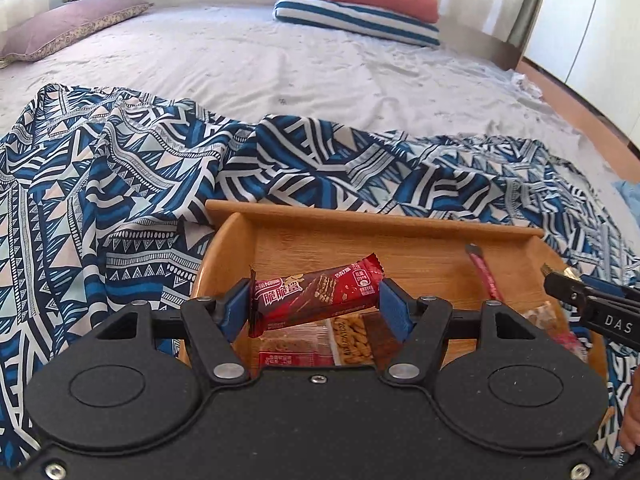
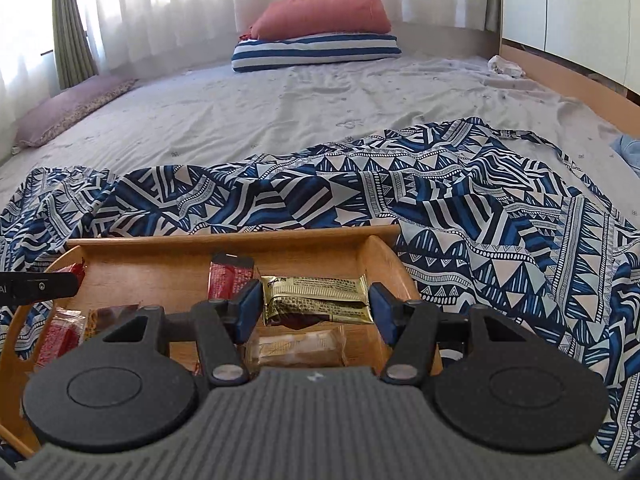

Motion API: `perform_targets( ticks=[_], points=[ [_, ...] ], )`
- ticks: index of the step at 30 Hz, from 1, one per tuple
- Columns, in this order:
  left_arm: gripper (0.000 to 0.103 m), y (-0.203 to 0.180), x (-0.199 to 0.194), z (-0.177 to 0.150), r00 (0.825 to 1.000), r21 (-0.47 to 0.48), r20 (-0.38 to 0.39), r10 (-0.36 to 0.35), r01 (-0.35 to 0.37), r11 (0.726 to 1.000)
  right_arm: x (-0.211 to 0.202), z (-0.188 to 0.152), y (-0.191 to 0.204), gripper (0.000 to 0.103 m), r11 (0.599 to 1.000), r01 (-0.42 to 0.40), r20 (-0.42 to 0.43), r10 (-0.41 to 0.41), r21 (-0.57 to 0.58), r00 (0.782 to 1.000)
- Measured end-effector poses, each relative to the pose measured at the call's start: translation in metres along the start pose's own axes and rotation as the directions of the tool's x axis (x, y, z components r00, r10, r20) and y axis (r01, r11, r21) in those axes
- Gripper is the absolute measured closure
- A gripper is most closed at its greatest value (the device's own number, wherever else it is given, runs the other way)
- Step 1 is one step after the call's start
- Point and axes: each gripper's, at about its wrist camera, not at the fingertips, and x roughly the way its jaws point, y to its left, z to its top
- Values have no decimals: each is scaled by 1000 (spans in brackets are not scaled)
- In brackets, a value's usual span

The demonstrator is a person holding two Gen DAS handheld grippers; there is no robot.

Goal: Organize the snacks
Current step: 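Carry both packets onto the wooden tray and open both tools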

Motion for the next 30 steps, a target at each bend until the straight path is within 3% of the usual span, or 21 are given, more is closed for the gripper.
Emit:
perform_targets(
  ticks=[30],
  points=[
    [37,-8,28,-8,999,37,-22,50,-49,998,28,-11,-3,41,1000,1,-43,-1,-2,999]
  ],
)
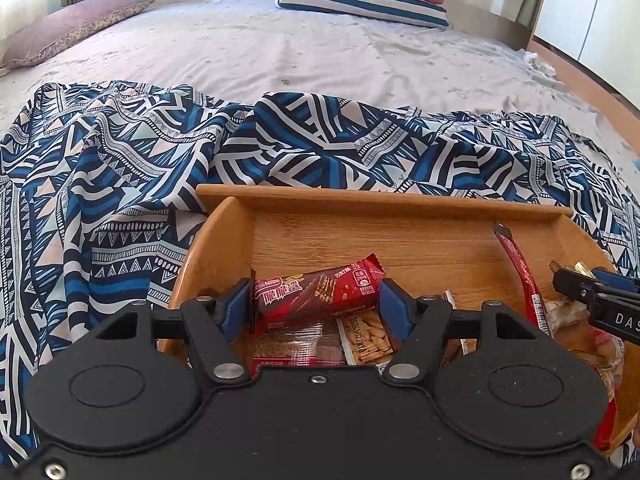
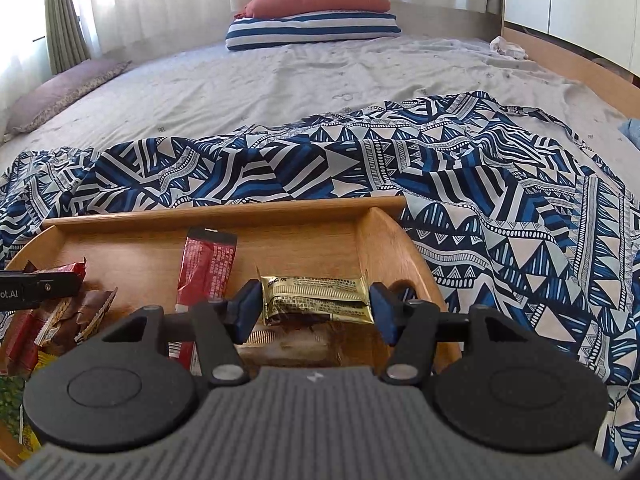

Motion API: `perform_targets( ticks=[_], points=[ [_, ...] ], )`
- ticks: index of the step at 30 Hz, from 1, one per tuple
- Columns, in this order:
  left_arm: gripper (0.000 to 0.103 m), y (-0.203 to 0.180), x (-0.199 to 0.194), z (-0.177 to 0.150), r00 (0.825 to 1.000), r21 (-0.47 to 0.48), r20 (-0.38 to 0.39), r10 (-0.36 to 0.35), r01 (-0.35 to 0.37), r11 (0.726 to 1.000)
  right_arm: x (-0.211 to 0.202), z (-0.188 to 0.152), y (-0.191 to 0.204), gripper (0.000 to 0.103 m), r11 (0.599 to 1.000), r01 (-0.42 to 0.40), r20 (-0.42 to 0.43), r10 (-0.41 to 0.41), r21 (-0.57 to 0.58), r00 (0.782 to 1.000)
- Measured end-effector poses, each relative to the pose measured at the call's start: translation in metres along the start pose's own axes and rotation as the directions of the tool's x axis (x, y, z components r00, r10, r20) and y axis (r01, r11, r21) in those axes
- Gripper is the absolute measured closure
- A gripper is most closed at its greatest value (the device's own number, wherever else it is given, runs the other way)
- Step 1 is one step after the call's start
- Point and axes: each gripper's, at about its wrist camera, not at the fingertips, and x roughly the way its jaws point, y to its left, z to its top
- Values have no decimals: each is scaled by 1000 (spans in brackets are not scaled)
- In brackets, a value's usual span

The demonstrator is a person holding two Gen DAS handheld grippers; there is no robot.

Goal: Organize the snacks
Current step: 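Carry both packets onto the wooden tray and open both tools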

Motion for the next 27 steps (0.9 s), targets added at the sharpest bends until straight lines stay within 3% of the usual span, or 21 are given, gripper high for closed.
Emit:
perform_targets(
  ticks=[20,27],
  points=[
    [36,-5,3,-3,1000,19,6,7,-7,1000,3,-7,0,39,1000,-11,2,11,-11,1000],
    [25,-10,4,-5,1000,55,3,5,-5,998,5,-10,5,33,999,-15,-17,14,-29,1000]
  ],
)
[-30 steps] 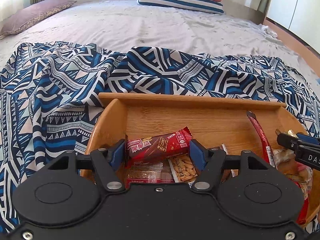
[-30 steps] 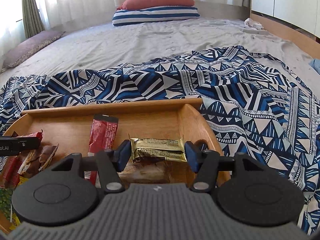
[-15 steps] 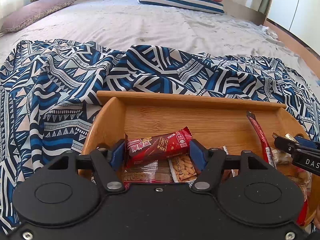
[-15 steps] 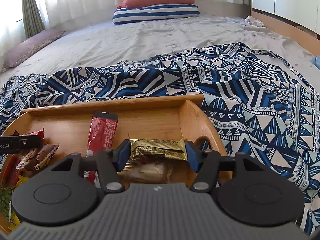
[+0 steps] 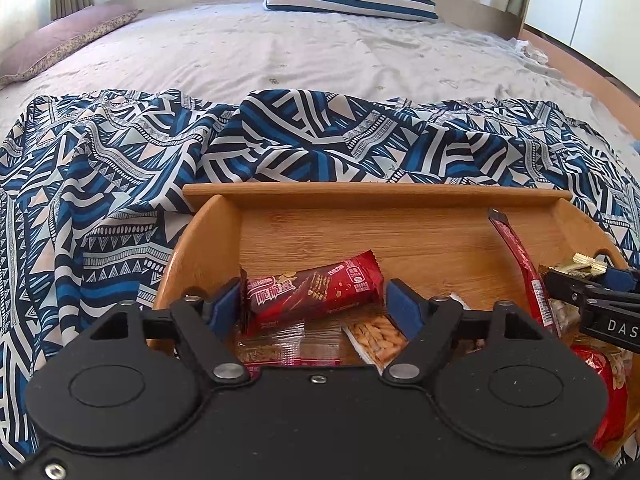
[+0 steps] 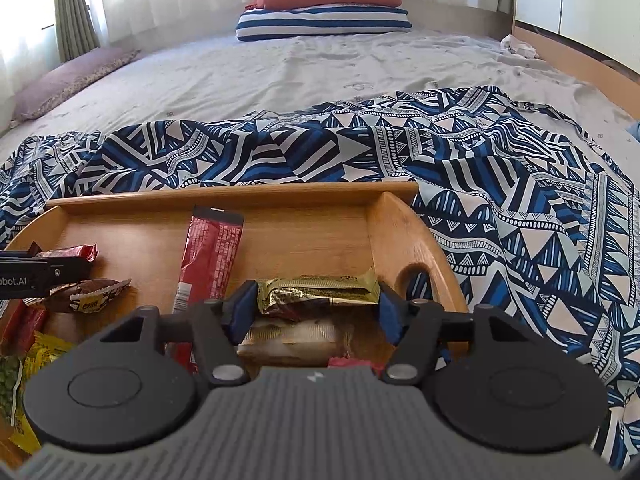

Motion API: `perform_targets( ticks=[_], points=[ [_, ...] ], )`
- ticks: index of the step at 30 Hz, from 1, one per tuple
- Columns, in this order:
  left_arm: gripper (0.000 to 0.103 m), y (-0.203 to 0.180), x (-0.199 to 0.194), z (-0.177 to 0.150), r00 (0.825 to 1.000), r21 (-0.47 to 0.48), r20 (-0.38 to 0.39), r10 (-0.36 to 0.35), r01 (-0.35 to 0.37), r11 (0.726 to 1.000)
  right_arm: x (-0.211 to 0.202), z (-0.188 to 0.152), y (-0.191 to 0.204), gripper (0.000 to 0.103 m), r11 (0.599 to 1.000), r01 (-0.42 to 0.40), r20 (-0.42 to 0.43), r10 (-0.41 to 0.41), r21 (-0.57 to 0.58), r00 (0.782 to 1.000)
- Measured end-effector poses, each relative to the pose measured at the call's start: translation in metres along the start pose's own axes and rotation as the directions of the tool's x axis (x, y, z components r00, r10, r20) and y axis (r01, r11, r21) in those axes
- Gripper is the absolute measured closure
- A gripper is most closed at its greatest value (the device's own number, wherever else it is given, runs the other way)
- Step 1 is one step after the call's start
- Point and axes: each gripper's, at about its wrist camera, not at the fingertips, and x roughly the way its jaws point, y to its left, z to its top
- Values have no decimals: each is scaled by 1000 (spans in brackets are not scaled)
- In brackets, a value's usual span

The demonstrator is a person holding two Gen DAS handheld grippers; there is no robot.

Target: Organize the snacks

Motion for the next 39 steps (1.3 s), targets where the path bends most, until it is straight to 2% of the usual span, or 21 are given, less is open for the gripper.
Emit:
perform_targets(
  ticks=[3,7,15,26,39],
  points=[
    [17,-3,0,-1,1000,15,-11,-3,3,1000,0,0,1,27,1000,1,0,-1,-2,1000],
    [9,-6,-4,-2,1000,19,-7,6,-6,1000,-3,0,1,26,1000,-1,-3,1,-1,1000],
    [7,-5,-21,1,1000,29,12,12,-12,999,-22,5,2,17,1000,1,37,0,-5,999],
    [2,-8,-65,-1,998,47,66,0,-3,999,-61,10,16,9,999,-12,106,17,-43,994],
    [1,-6,-127,-29,996,45,90,-12,8,999,-124,-11,28,2,994,-41,184,59,-101,981]
  ],
)
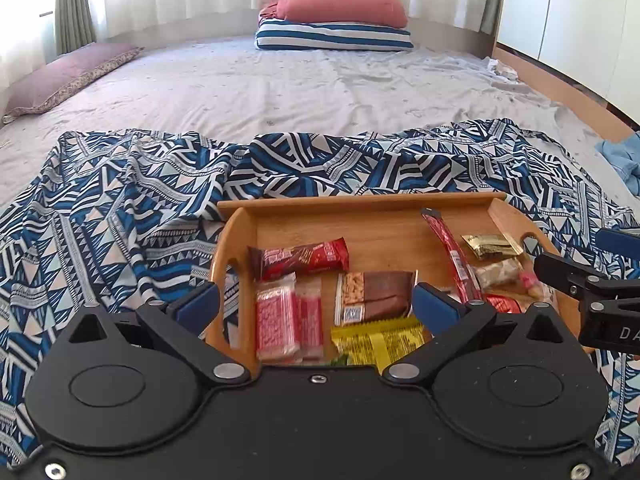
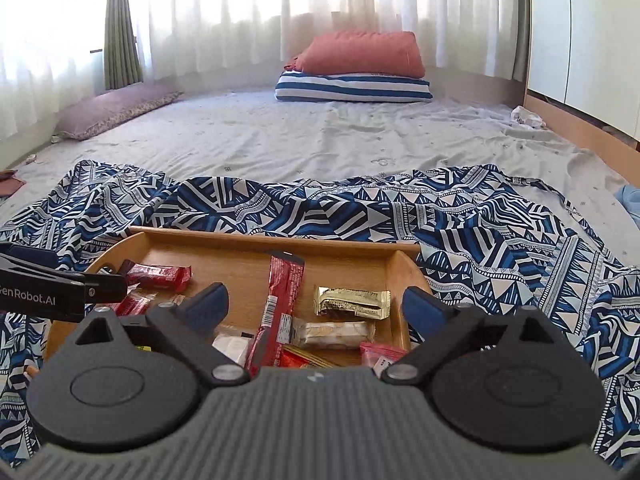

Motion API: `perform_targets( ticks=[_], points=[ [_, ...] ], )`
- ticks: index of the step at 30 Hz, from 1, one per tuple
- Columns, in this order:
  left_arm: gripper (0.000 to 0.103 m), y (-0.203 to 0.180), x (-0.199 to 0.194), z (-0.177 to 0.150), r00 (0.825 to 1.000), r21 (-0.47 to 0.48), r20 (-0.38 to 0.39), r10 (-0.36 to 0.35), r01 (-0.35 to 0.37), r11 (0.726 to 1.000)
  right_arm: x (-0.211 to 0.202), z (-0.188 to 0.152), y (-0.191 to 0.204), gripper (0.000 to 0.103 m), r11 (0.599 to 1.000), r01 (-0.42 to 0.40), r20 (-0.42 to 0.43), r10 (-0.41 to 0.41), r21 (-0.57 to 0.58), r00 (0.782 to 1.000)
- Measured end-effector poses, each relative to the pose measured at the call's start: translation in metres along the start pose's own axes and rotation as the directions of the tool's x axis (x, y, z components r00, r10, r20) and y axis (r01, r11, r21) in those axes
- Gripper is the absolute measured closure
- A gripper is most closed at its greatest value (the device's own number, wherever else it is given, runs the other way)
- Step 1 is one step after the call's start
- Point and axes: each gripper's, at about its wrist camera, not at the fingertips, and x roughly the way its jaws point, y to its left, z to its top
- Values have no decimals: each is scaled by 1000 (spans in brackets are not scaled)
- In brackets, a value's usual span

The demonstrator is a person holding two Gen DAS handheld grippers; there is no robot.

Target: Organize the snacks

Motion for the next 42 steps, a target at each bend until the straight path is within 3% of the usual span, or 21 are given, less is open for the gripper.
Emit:
perform_targets(
  ticks=[13,22,30,42],
  points=[
    [1,1,-65,-47,999,-10,47,1,-1,1000,-61,-29,17,0,998,-7,67,12,-69,998],
    [1,-5,-88,-92,998,-56,56,-6,9,998,-87,-60,38,0,993,5,103,7,-119,995],
    [1,-10,-91,-128,998,-81,64,24,-19,997,-96,-88,42,0,996,23,116,-13,-85,993],
    [1,-16,-67,-157,997,-70,38,60,-57,996,-79,-131,32,0,995,94,55,-92,-38,994]
  ],
)
